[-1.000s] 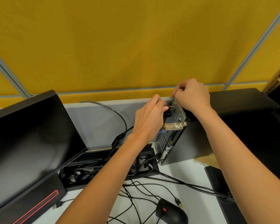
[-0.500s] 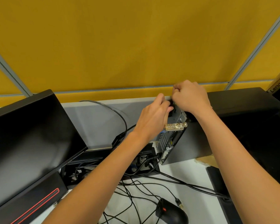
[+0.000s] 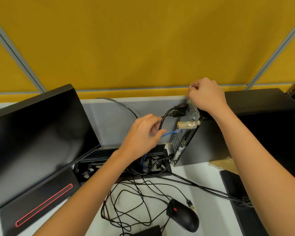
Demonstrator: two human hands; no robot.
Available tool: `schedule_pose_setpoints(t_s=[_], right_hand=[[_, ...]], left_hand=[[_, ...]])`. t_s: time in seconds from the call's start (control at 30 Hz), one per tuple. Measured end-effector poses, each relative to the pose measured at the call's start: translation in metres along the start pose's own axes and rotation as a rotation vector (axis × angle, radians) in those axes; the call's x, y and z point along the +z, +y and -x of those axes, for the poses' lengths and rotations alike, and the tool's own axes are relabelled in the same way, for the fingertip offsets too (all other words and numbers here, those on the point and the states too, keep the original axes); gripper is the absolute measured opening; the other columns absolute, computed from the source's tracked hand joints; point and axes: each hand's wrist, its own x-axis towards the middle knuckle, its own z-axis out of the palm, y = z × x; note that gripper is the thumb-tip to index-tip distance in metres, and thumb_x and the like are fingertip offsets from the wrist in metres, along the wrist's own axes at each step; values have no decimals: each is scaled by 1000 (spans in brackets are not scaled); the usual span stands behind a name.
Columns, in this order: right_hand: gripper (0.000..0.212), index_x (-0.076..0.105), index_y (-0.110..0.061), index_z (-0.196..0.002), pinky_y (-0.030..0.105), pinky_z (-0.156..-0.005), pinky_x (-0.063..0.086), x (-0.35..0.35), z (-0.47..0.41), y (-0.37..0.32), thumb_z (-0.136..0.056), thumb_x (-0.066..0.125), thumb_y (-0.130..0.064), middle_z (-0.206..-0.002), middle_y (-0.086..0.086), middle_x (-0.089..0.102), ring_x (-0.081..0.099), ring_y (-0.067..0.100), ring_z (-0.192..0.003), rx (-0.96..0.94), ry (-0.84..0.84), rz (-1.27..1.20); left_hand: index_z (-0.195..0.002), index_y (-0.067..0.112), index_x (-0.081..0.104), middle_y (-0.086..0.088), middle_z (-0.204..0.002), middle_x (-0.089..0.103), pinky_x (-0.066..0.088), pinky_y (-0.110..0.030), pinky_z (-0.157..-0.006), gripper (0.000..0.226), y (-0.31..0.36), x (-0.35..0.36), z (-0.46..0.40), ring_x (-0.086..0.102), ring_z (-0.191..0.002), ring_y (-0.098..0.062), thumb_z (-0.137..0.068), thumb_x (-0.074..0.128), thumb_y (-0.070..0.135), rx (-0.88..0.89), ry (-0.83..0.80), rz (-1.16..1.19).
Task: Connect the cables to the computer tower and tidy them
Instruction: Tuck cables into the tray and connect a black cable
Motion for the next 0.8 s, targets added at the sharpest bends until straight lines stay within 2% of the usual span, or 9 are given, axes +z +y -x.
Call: schedule_pose_setpoints(t_s=[0.1, 0.2, 0.37, 0.43, 0.5, 0.57, 0.63, 0.73, 0.8], right_hand=[[33, 72, -13, -97, 27, -56, 34, 1, 2, -3, -89, 40, -12, -63, -1, 57, 51, 25, -66, 2, 2, -15], [33, 73, -13, -94, 32, -67, 43, 0, 5, -4, -89, 40, -12, -87, 8, 70, 56, 29, -80, -2, 14, -34], [32, 71, -8, -80, 37, -72, 53, -1, 8, -1, -85, 40, -11, -63, 12, 62, 48, 24, -54, -19, 57, -77], [32, 69, -5, -77, 41, -70, 53, -1, 9, -2, -82, 38, -10, -67, 18, 64, 46, 24, -53, -32, 88, -120], [29, 67, -8, -76, 39, -64, 51, 0, 17, -7, -80, 39, -8, -76, 15, 67, 52, 25, -60, -50, 152, -178], [23, 65, -13, -78, 38, -71, 46, 8, 37, -18, -78, 42, -8, -85, 7, 66, 56, 27, -80, -128, 312, -116], [18, 62, -14, -80, 33, -75, 38, 25, 66, -43, -77, 46, -6, -89, 3, 58, 49, 23, -90, -294, 387, -81], [14, 60, -13, -80, 27, -70, 37, 56, 105, -80, -79, 51, -3, -83, -2, 56, 49, 15, -83, -498, 142, -219], [15, 63, -13, -81, 28, -66, 44, 79, 119, -81, -81, 52, -3, -79, -2, 60, 52, 13, -73, -484, -67, -255]], left_hand=[[-100, 14, 70, 7, -85, 60, 49, -21, -67, 16, -6, 2, 39, 56, -70, -5, -86, 69, 23, -36, -26, -32], [-102, 11, 70, 1, -90, 63, 49, -28, -67, 15, -17, 10, 41, 59, -74, -15, -89, 65, 16, -59, 1, -100], [-102, 8, 69, -3, -93, 65, 51, -36, -68, 15, -34, 20, 17, 62, -80, -23, -90, 63, 14, -81, 3, -194], [-100, 10, 69, -1, -92, 65, 51, -34, -69, 14, -41, 21, 27, 61, -79, -20, -89, 65, 18, -100, -18, -186], [-93, 11, 68, 1, -85, 64, 51, -33, -68, 12, -55, 19, 49, 59, -73, -16, -87, 68, 21, -166, -26, -157], [-82, 13, 66, 3, -76, 62, 53, -30, -66, 10, -68, 19, 67, 58, -67, -13, -84, 71, 21, -258, -33, -76], [-75, 14, 63, 4, -72, 59, 52, -30, -65, 12, -74, 23, 69, 58, -64, -13, -84, 71, 18, -303, -73, -9], [-65, 27, 53, 6, -64, 52, 43, -32, -58, 26, -74, 29, 64, 50, -59, -15, -83, 65, 12, -334, -201, -17], [-58, 30, 40, 9, -57, 44, 33, -29, -55, 39, -81, 30, 65, 43, -57, -18, -82, 62, 8, -346, -254, -48]])
